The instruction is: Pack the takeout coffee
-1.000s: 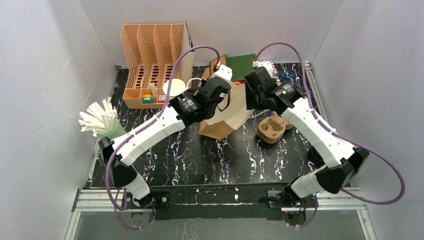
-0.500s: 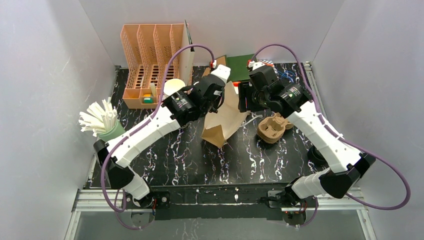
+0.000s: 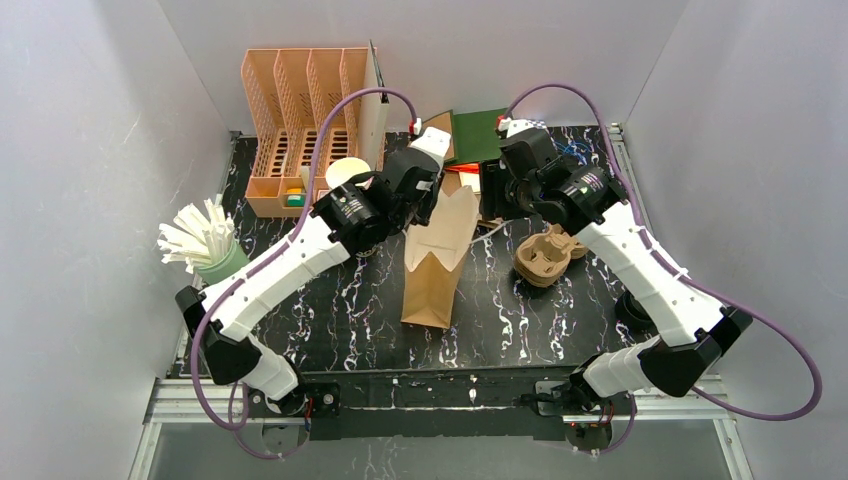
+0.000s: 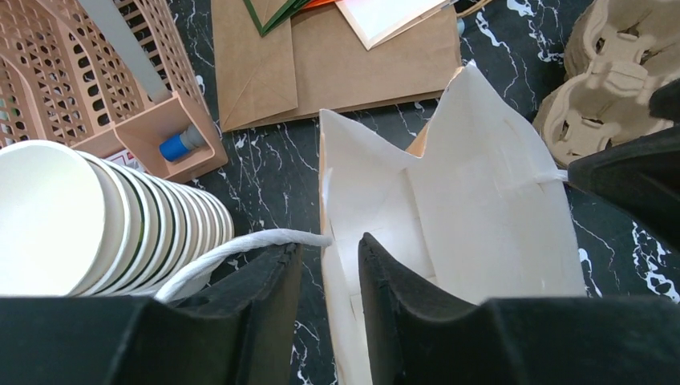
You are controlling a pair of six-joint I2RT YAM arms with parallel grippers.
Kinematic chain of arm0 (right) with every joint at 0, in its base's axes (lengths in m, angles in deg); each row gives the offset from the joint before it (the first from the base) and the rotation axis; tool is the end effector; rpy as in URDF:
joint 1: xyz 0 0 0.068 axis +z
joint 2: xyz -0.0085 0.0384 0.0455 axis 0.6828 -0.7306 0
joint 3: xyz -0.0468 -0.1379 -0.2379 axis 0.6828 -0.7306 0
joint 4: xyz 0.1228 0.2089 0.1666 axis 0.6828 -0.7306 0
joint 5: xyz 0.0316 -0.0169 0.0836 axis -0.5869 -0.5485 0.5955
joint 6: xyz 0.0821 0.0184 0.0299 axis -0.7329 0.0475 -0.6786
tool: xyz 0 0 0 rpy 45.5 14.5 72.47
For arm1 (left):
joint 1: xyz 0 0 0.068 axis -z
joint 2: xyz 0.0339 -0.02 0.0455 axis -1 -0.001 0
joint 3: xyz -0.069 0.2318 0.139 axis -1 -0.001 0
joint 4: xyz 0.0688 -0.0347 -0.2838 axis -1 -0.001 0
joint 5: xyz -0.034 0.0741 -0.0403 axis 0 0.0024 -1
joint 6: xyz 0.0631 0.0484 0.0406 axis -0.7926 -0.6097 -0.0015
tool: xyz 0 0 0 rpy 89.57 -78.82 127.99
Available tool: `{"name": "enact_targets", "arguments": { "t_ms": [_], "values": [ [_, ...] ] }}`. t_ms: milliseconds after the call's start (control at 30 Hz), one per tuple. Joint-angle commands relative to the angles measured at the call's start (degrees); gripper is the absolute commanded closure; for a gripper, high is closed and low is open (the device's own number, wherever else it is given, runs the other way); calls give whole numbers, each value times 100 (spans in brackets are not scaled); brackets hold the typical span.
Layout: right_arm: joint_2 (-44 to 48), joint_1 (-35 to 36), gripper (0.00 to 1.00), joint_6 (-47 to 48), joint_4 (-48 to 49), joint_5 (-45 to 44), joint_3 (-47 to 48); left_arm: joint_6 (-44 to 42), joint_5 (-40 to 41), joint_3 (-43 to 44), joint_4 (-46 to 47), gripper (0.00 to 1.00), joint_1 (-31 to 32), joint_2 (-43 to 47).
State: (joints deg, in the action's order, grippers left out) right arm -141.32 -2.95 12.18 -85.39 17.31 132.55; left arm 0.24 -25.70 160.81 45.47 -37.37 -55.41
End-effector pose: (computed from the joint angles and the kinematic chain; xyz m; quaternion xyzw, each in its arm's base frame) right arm 0.2741 0.2038 0.4103 -0.0874 0.8985 0.1115 0.4155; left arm 0.2678 -0.2909 0.4213 0.1846 0.8271 -0.0916 0.5229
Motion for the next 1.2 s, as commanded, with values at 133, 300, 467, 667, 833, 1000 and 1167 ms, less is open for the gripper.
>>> {"name": "enact_targets", "arguments": {
  "t_ms": [133, 300, 467, 667, 833, 1000, 1167],
  "values": [
    [151, -30, 29, 689, 559, 656, 23, -141, -170, -51, -305, 54, -53, 239],
    [219, -30, 22, 1111, 912, 1093, -2, -153, -175, -9, -486, 46, -54, 169],
    [240, -31, 21, 1359, 1318, 1188, -10, -133, -62, -4, -658, 46, -55, 60],
    [-4, -32, 22, 1683, 1406, 1194, 95, -151, -31, -66, -727, 47, -119, 33],
    [-28, -35, 19, 1897, 1783, 1629, -128, -129, -98, -282, -631, 49, -206, 104],
    [-122, -39, 4, 2031, 2106, 1759, -229, -133, -284, -481, -457, 53, -303, 188],
    [-238, -64, 2, 2045, 2217, 1603, -313, -186, -442, -678, -292, 66, -391, 241]
  ]
}}
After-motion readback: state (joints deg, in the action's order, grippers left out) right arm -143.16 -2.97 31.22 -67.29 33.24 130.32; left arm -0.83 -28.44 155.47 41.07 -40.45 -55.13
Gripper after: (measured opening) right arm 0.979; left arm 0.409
